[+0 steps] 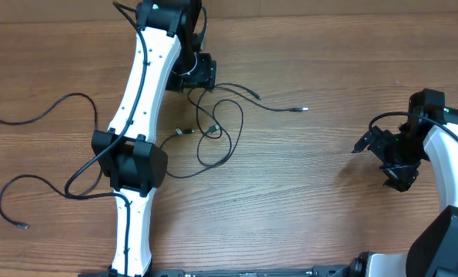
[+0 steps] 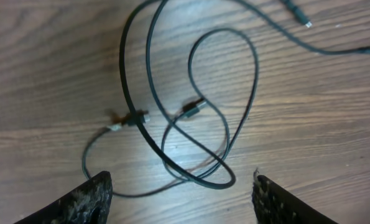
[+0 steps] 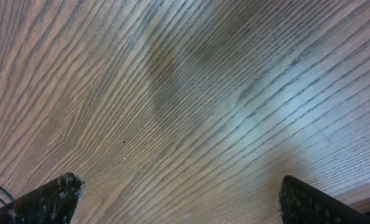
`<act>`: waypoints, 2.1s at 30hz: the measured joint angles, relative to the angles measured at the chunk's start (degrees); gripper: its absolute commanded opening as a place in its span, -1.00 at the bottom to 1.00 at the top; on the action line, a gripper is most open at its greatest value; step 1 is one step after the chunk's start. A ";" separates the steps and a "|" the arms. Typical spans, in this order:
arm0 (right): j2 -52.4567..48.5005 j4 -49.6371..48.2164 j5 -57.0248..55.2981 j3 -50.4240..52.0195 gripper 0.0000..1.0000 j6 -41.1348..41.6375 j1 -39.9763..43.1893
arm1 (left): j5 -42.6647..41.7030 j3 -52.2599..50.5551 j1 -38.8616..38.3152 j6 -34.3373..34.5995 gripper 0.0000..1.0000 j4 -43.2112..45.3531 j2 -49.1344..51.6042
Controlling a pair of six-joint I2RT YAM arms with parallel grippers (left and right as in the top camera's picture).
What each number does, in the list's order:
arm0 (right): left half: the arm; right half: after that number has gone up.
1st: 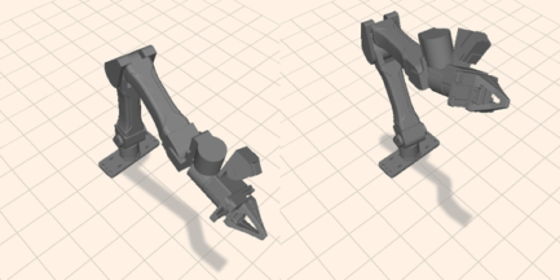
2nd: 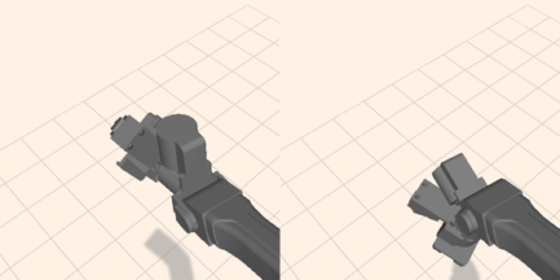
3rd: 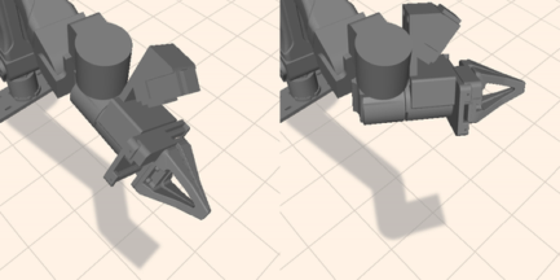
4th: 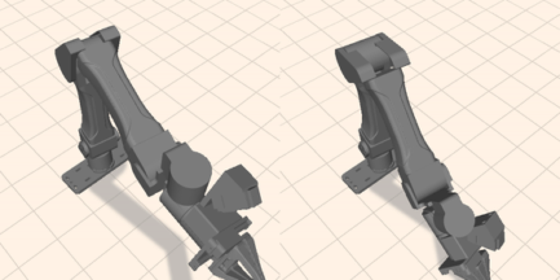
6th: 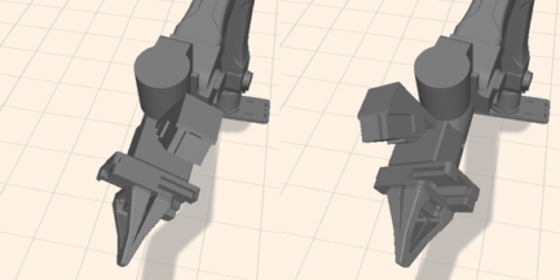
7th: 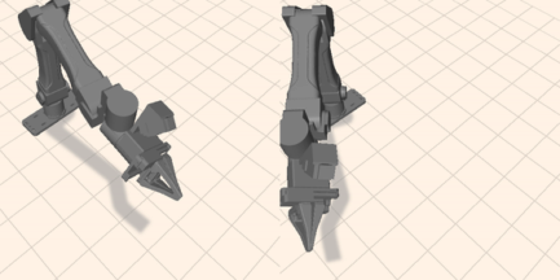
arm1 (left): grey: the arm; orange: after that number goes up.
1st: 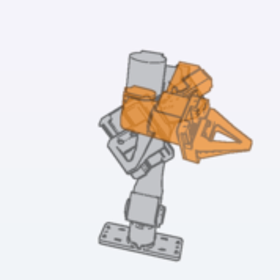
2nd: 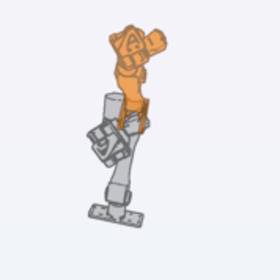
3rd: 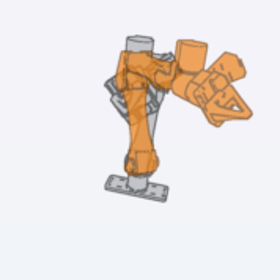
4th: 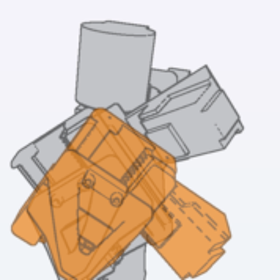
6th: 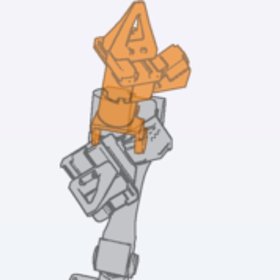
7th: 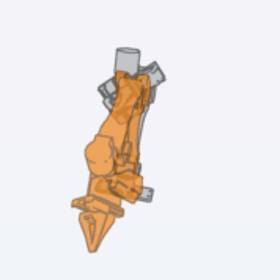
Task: Untangle cables
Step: 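Pull the grasped black cable far left out of the center tangle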
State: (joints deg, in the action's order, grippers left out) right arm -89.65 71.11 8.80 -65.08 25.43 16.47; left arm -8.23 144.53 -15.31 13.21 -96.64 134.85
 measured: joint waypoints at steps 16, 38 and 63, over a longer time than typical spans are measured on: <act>0.00 -0.02 0.00 0.00 1.00 0.00 -0.02 | -0.35 -13.66 0.00 1.53 0.55 6.21 0.09; 0.00 -0.13 0.00 0.00 1.00 0.00 0.00 | -3.26 -17.49 1.14 3.61 -0.92 7.61 0.31; 0.00 -0.42 0.00 0.00 1.00 -0.02 0.00 | 8.20 1.73 19.74 1.62 -0.90 6.51 -32.33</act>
State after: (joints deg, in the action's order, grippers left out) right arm -89.65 70.70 8.80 -65.08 25.41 16.47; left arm -0.03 146.26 4.43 14.83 -90.13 102.52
